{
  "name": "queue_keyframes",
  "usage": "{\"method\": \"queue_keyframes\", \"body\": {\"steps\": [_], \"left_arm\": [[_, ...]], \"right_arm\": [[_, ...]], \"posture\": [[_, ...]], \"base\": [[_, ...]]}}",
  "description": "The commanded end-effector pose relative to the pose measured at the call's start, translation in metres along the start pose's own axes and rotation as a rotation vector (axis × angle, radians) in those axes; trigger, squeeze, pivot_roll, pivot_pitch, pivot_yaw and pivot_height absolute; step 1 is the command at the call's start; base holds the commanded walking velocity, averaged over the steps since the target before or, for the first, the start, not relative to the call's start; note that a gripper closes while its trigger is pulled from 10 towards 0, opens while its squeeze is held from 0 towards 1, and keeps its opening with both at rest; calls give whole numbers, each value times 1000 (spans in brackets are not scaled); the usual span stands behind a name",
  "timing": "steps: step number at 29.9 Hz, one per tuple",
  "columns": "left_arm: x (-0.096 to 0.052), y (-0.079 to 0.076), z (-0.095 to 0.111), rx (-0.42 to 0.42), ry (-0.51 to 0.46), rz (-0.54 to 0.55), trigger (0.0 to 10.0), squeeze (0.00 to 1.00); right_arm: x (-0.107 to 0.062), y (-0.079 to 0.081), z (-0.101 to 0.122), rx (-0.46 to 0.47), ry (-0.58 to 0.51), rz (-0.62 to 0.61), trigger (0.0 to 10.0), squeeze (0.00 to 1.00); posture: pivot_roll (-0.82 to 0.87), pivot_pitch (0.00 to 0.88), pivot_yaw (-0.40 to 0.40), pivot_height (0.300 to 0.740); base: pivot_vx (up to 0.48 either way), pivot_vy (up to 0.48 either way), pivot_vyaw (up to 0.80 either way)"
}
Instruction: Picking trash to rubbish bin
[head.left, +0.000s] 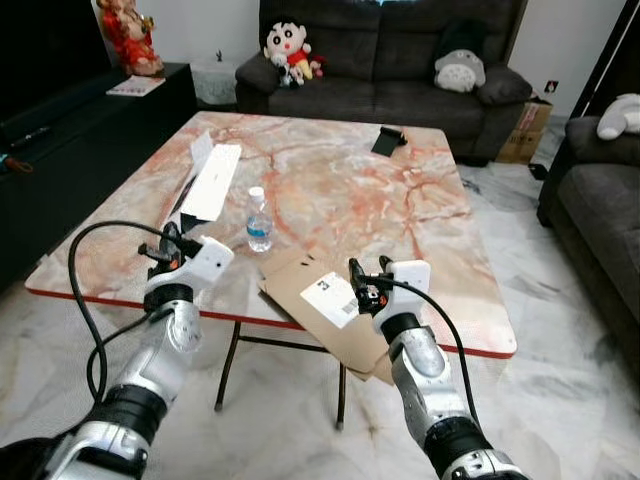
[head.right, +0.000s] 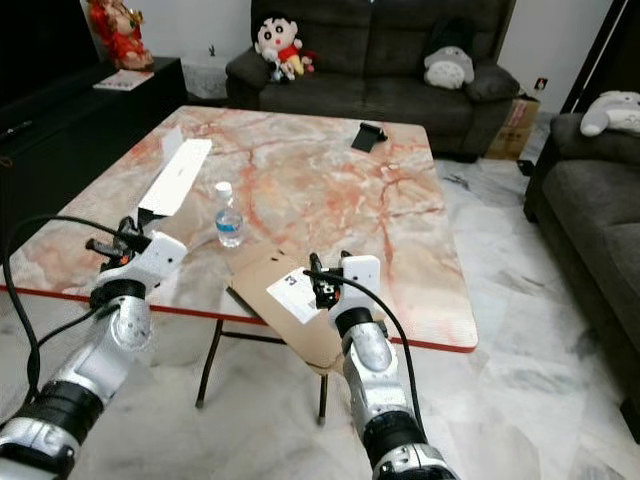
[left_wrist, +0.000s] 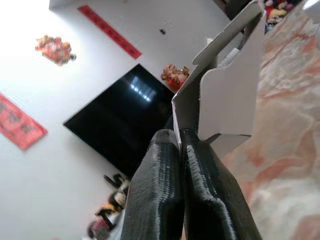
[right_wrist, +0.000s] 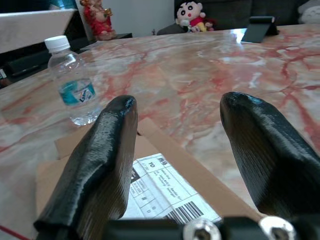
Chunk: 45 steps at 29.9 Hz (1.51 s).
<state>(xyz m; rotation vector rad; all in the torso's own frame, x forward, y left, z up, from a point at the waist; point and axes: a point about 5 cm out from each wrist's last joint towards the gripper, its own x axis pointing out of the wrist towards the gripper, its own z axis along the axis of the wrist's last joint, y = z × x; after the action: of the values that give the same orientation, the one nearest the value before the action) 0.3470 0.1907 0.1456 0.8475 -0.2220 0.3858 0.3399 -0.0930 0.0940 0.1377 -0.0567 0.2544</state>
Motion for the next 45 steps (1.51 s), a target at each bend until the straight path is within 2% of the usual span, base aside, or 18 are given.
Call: {"method": "queue_keyframes", "body": {"steps": [1, 5, 11, 14, 18, 23, 32, 35, 36, 38, 45], "left_arm": [[1, 9, 4, -49, -15, 62, 10000, 0], [2, 17, 15, -84, -75, 118, 10000, 0], [5, 24, 26, -133, -117, 153, 10000, 0], [5, 23, 30, -169, -143, 140, 10000, 0], [-3, 13, 47, -289, -238, 39, 10000, 0], [-8, 5, 63, -355, -305, -19, 10000, 0], [-9, 0, 64, -374, -323, -55, 10000, 0], [-10, 0, 64, -379, -328, -62, 10000, 0], [-11, 0, 64, -381, -329, -62, 10000, 0], [-10, 0, 62, -369, -330, -63, 10000, 0], [-7, 4, 56, -352, -323, -54, 10000, 0]], "right_arm": [[2, 1, 6, 5, -32, 0, 10000, 0], [3, -1, 13, 19, -80, -10, 10000, 0], [4, -4, 20, 26, -121, -22, 10000, 0], [4, -4, 21, 25, -130, -25, 10000, 0], [4, -7, 29, 33, -187, -53, 10000, 0], [5, -11, 38, 38, -241, -79, 10000, 0], [3, -14, 44, 28, -289, -98, 10000, 0], [2, -27, 47, 16, -295, -136, 10000, 0], [1, -37, 49, -3, -300, -158, 10000, 0], [0, -43, 52, -15, -306, -167, 10000, 0], [-2, -39, 51, -21, -313, -148, 10000, 0]], "posture": [[177, 0, -42, 740], [177, 0, -39, 740], [168, 0, -33, 740], [163, 0, -27, 740], [163, 0, -27, 740], [160, 0, -25, 740], [154, 0, -23, 740], [154, 0, -23, 740], [151, 0, -22, 740], [151, 0, -22, 740], [143, 0, -26, 740]], "base": [[0, 0, 0], [0, 0, 0], [0, 0, 0], [0, 0, 0], [0, 0, 0], [0, 0, 0], [0, 0, 0], [0, 0, 0], [0, 0, 0], [0, 0, 0], [0, 0, 0]]}}
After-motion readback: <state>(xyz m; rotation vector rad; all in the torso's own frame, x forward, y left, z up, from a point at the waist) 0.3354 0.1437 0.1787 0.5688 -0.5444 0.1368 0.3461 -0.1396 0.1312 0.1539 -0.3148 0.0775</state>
